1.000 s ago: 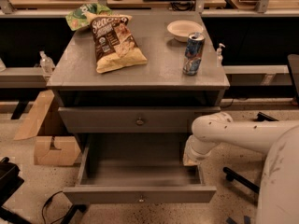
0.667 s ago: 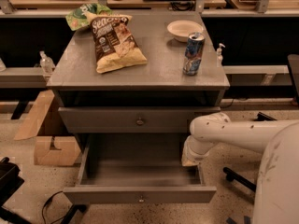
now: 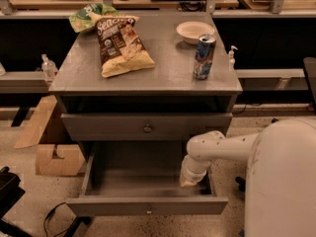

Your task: Open middle drawer

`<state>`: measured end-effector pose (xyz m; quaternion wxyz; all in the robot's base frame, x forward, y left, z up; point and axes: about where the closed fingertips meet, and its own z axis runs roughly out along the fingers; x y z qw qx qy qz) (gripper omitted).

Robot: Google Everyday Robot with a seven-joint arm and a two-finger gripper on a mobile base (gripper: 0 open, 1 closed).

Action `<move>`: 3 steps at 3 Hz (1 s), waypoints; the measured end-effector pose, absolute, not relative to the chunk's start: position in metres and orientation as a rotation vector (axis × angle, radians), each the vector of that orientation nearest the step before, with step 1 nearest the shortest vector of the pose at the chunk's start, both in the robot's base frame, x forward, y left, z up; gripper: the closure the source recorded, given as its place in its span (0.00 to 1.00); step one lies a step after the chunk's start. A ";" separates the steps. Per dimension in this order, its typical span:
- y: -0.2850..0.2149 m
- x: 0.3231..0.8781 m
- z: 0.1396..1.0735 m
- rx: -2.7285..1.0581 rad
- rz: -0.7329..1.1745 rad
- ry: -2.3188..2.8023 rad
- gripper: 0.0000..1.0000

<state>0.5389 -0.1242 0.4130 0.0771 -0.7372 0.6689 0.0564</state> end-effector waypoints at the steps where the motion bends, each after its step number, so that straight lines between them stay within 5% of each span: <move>1: -0.103 0.549 0.396 -2.238 0.165 1.950 1.00; 3: -0.108 0.531 0.390 -2.237 0.205 1.992 1.00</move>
Offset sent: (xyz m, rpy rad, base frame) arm 0.0087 0.0186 -0.0147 0.0075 -0.0134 0.0331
